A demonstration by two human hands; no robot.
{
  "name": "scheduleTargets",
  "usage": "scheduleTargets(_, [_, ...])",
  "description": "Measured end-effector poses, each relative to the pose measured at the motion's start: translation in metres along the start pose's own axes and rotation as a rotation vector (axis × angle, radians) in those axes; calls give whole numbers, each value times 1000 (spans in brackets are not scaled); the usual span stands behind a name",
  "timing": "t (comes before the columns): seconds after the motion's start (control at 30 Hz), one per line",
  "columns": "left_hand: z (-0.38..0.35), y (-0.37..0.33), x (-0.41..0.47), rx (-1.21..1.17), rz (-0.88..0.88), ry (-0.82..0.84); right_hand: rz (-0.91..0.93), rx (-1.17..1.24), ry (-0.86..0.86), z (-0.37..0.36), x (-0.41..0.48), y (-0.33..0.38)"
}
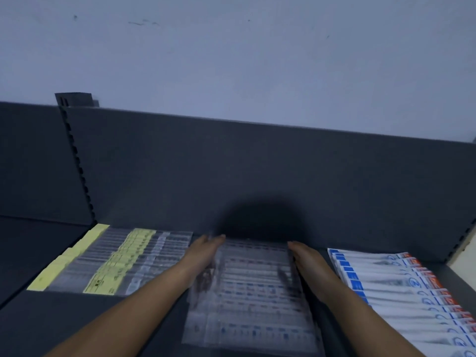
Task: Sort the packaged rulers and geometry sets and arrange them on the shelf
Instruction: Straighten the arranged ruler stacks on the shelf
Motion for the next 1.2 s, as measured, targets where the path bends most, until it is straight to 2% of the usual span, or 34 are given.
scheduleTargets(0.13, [2,-3,4,-41,-12,17,-26,46,30,-9,-11,15])
scheduleTargets(0.3, [-1,-4,9,-36,-10,81,1,-15,38,-9,0,7])
scheduleTargets(0.5, [-2,-1,8,-11,-60,23,31,-11,17,2,-2,7])
scheduleTargets(0.67, [4,4,-14,5,-116,25,57,0,8,-3,-49,20])
scheduleTargets(0.83, [3,25,-46,37,-145,-67,117,93,-42,-2,-73,4])
scheduleTargets(0.97, [-2,31,-57,6,-127,-37,143,-55,-95,-14,-81,-3])
scheduleTargets(1.2, [1,34,-71,-92,-148,-24,124,-51,-60,-4,-94,1])
Point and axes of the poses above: each hand's wrist, its own x-axis towards the middle knuckle, its own z-axis out of the back of the hand, y = z × x, the point moved 2 cm from there along x, towards the middle knuckle, and after that the axes turned 6 degrees about x, right-handed, at the moved point
